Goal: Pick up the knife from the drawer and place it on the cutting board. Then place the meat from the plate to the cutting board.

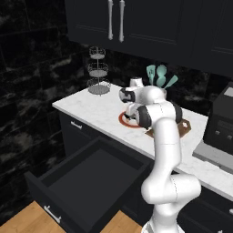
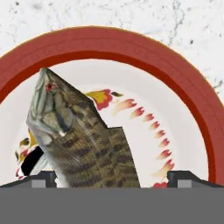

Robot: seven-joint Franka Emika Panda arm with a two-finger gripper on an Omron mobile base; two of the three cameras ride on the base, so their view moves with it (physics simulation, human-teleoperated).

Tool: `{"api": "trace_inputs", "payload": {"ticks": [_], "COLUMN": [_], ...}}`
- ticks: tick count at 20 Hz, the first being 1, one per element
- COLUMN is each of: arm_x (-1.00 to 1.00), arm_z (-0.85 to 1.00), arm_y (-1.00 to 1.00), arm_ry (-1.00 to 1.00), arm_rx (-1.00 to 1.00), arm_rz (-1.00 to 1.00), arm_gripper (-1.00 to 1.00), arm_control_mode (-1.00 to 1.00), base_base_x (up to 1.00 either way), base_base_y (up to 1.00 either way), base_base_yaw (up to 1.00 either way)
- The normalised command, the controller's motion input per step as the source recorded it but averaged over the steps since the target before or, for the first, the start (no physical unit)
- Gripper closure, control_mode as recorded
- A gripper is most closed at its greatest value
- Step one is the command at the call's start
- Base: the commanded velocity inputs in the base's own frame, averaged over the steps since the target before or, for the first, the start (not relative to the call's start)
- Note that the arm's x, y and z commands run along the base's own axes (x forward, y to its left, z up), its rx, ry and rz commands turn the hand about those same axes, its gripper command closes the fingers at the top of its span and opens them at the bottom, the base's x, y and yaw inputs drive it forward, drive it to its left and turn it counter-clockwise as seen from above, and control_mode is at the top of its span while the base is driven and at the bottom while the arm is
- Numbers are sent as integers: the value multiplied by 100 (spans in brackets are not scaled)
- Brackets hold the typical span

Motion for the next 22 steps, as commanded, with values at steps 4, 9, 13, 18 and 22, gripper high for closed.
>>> {"api": "trace_inputs", "payload": {"ticks": [4,9,13,18,22], "arm_x": [-11,-47,-21,0,0], "arm_z": [-25,-4,-5,-10,-31], "arm_y": [0,0,0,0,0], "arm_ry": [2,-1,0,-3,-14], "arm_rx": [-6,-1,0,0,0], "arm_rz": [8,9,10,13,15], "arm_gripper": [-100,-100,-100,-100,-100], "arm_control_mode": [-100,-100,-100,-100,-100], "base_base_x": [0,0,0,0,0], "base_base_y": [0,0,0,0,0], "base_base_yaw": [0,0,0,0,0]}}
